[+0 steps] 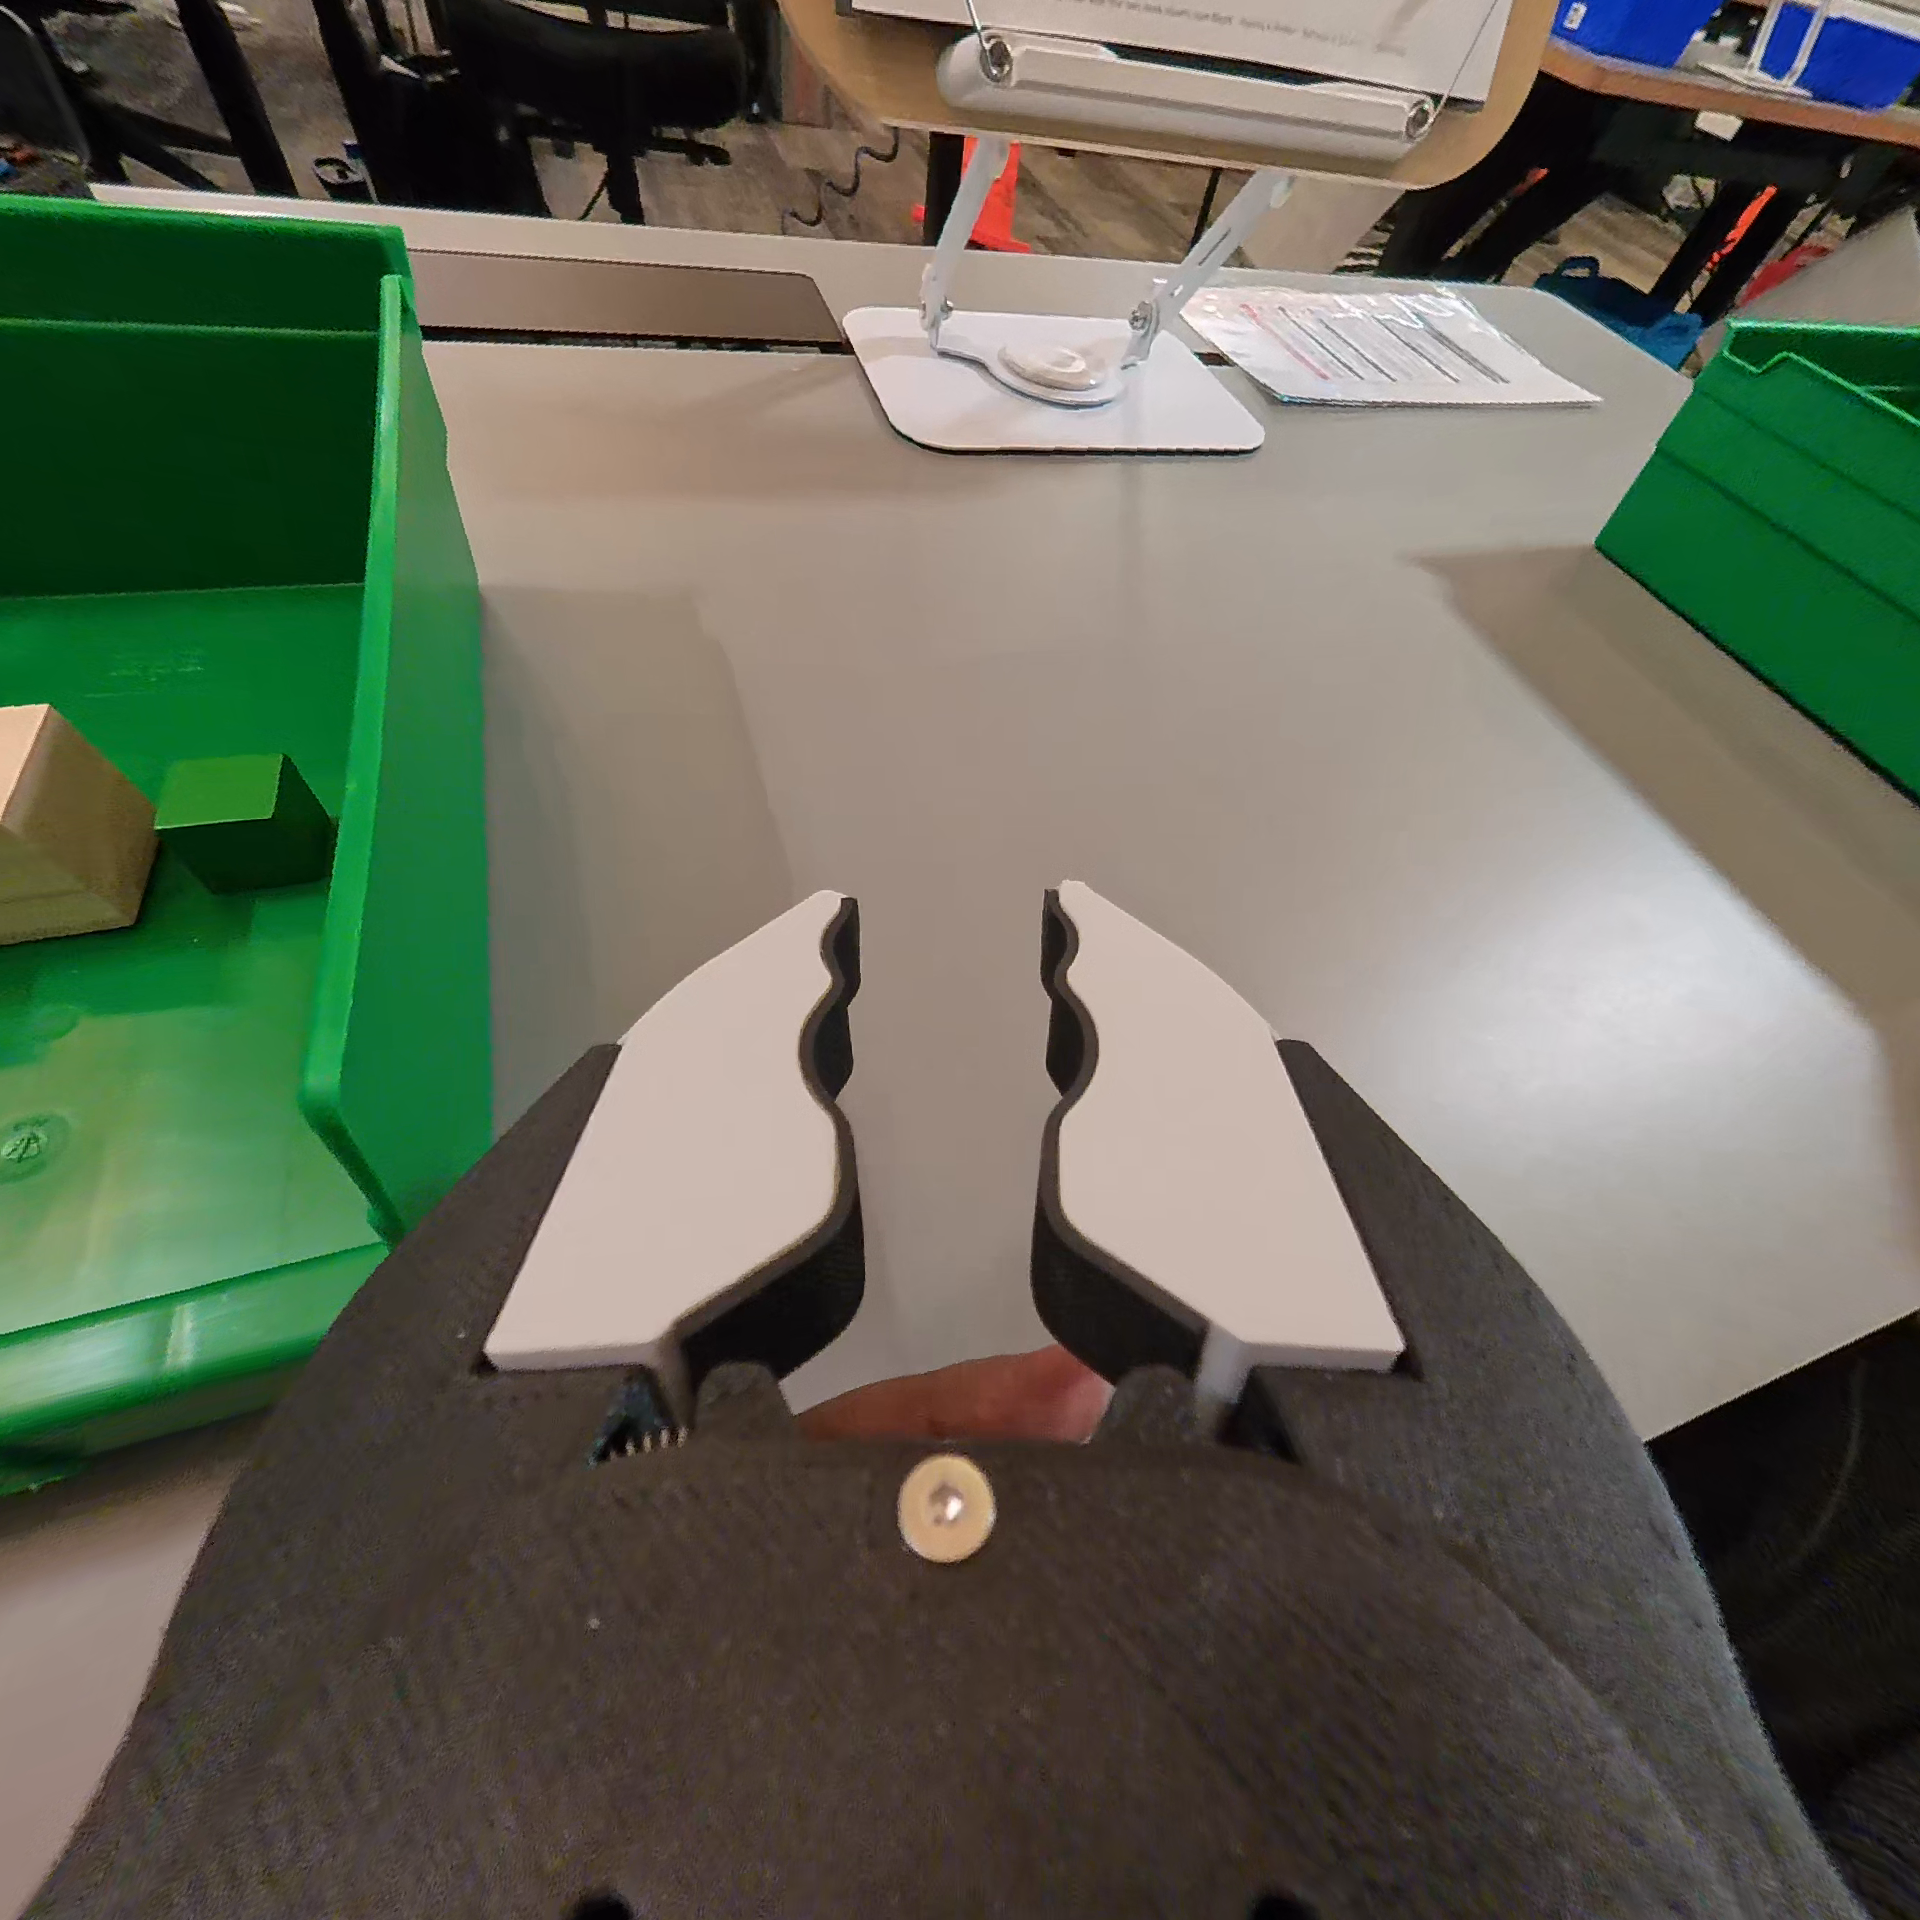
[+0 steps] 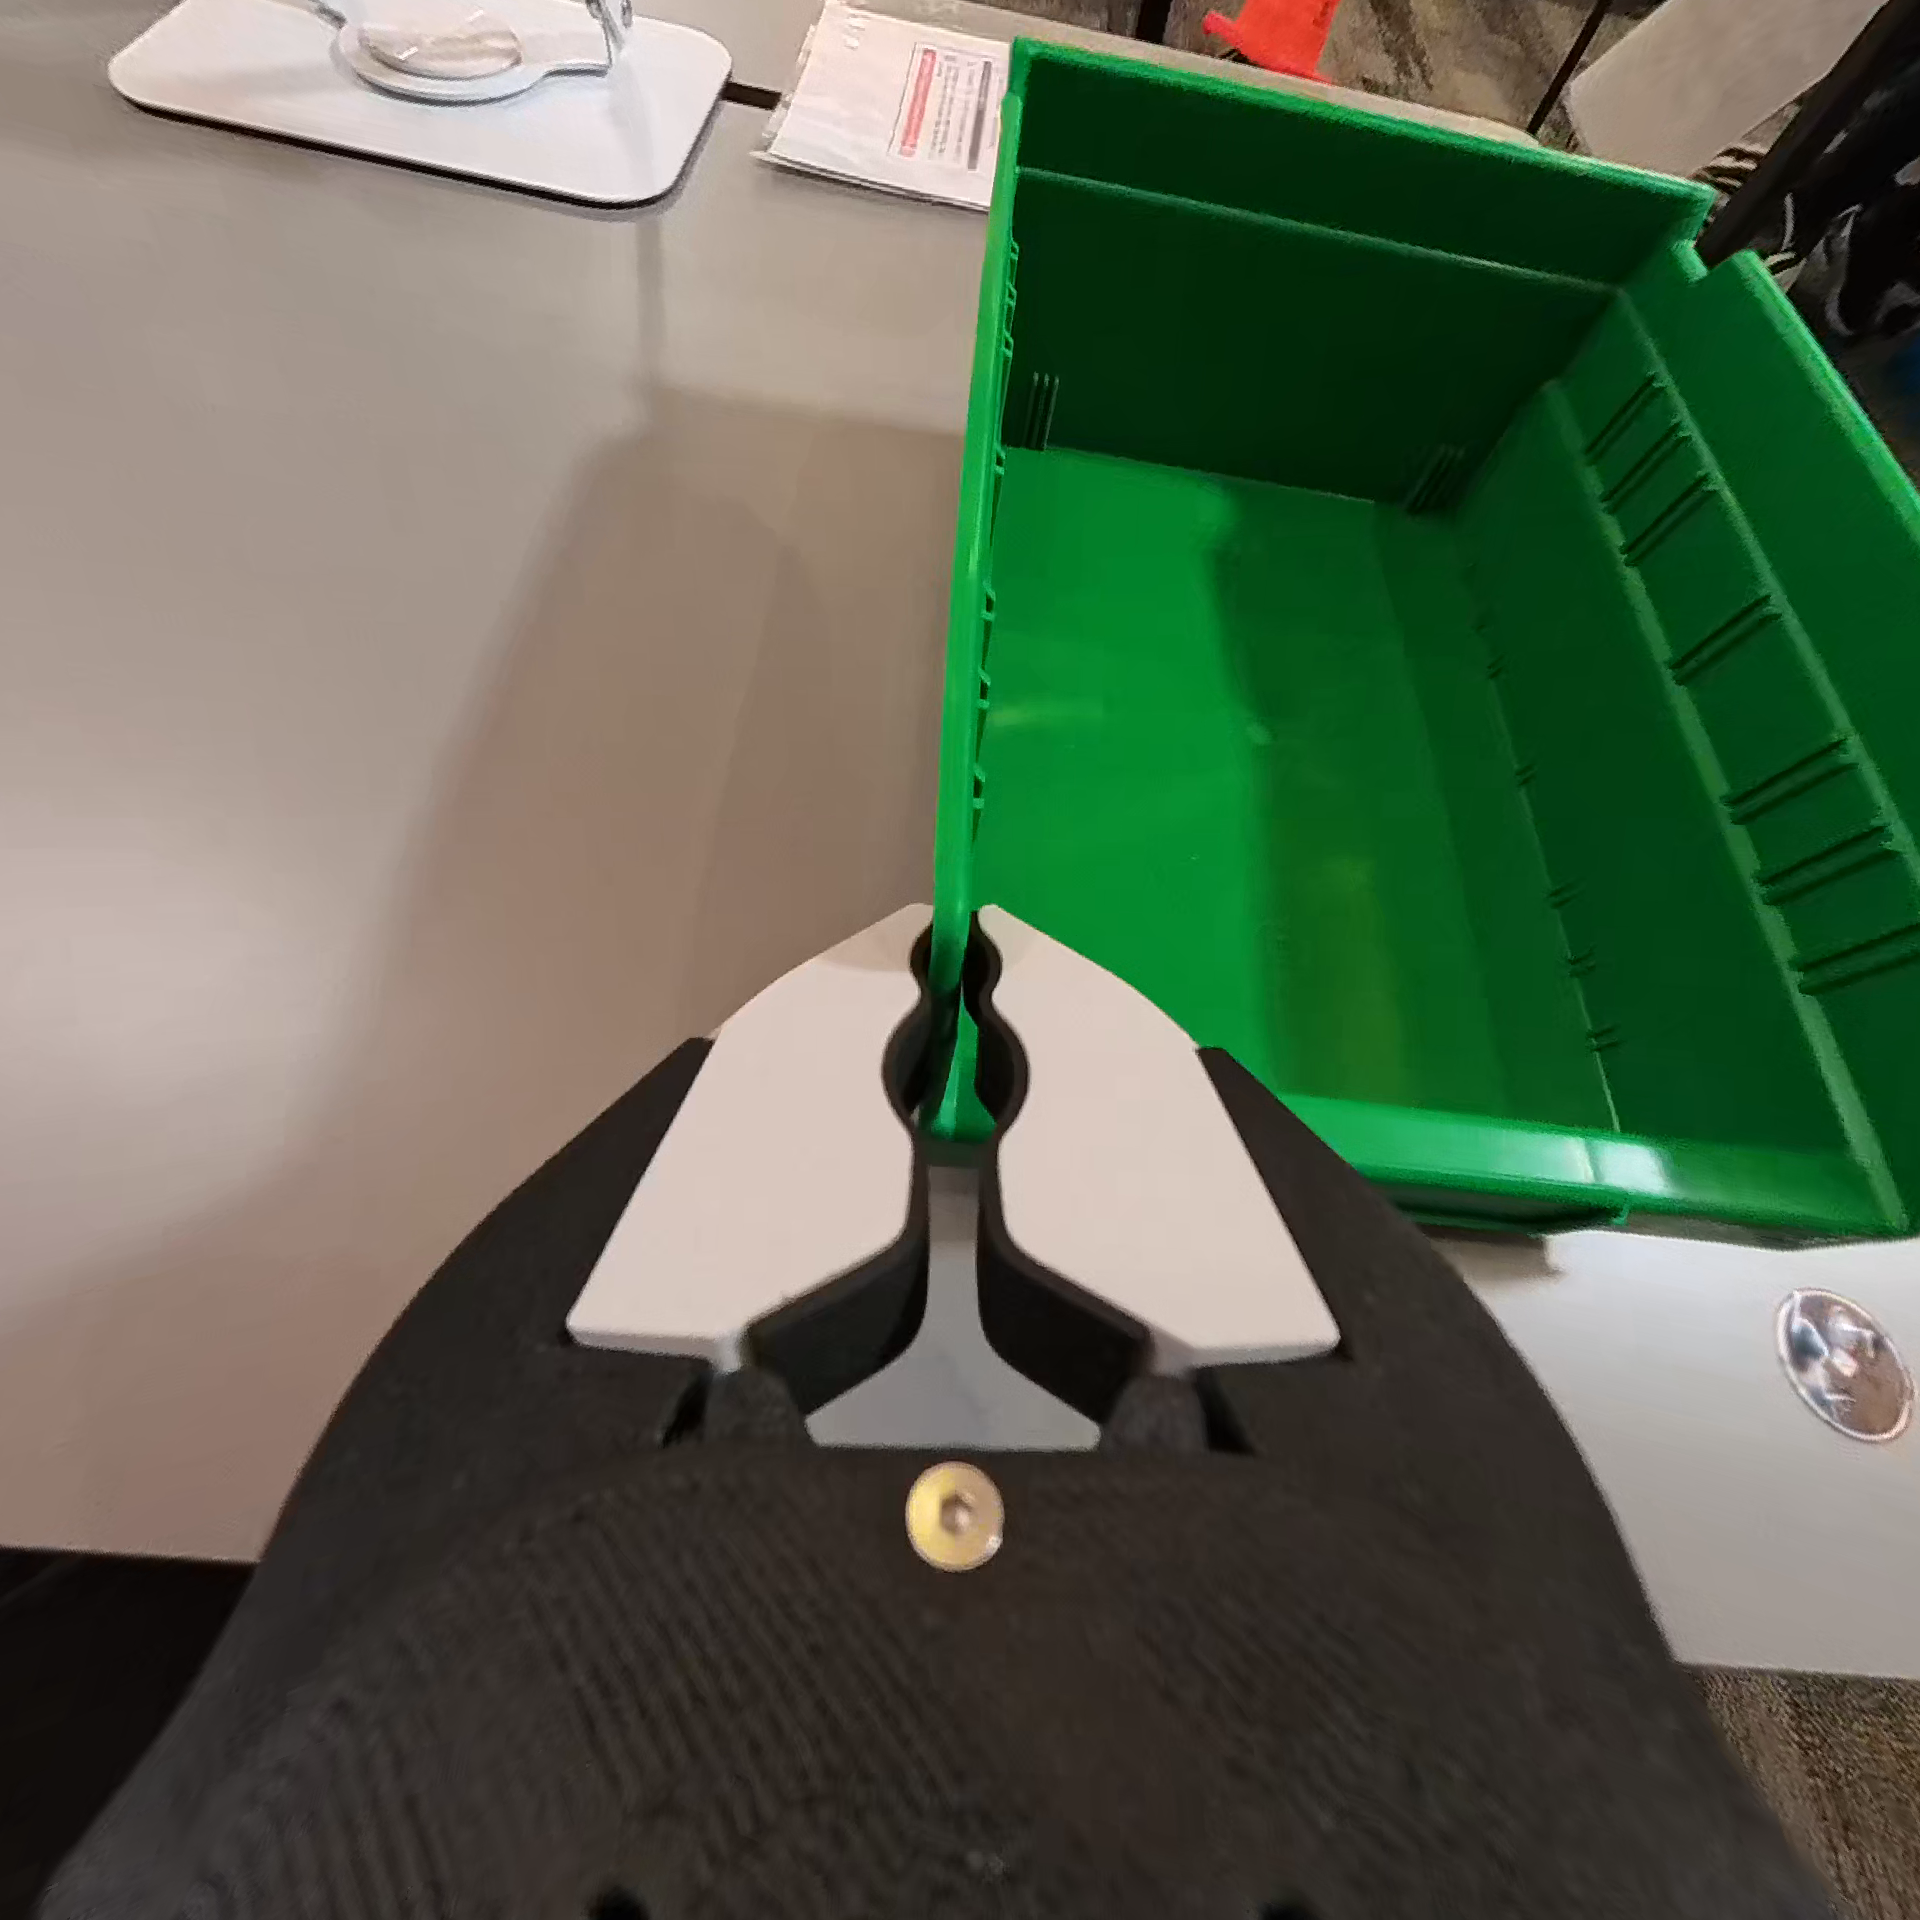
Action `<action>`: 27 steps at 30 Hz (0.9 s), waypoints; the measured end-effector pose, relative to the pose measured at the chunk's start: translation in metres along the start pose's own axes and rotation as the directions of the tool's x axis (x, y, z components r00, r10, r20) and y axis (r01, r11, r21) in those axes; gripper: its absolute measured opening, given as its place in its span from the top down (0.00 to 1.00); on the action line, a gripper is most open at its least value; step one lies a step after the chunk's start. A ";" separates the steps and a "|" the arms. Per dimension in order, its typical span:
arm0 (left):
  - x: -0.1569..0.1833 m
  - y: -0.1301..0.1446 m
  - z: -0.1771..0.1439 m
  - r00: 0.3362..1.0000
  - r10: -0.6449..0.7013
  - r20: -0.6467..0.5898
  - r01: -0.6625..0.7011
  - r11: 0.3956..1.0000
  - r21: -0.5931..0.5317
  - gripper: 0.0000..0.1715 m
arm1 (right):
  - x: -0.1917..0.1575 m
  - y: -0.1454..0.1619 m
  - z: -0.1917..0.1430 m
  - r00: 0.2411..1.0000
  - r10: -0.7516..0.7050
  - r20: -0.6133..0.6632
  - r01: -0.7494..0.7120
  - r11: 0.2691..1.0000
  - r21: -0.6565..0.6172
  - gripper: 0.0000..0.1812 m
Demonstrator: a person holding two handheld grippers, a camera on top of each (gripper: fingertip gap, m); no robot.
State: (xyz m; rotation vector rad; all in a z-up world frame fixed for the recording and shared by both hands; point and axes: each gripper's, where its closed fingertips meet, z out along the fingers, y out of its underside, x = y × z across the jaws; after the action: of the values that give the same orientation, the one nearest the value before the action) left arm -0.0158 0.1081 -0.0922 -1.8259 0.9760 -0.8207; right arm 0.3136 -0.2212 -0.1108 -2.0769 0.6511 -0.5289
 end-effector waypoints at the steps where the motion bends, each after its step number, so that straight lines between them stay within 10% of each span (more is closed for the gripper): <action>1: 0.000 0.000 0.000 1.000 0.001 0.001 -0.001 1.000 -0.001 0.80 | -0.002 0.000 0.000 1.000 -0.003 0.001 0.003 1.000 -0.001 0.99; 16: 0.001 0.002 0.001 1.000 0.001 -0.004 -0.001 1.000 -0.007 0.80 | -0.008 -0.003 0.007 1.000 0.029 0.011 -0.029 0.999 0.030 0.98; 27: -0.007 -0.004 -0.004 1.000 0.017 -0.008 -0.017 1.000 0.002 0.83 | -0.015 -0.030 -0.013 0.994 0.056 0.095 -0.073 0.979 0.188 0.75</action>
State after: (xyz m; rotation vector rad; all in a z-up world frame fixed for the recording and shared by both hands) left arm -0.0214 0.1138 -0.0882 -1.8117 0.9939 -0.8186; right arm 0.3021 -0.2048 -0.0807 -1.8811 0.5899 -0.4406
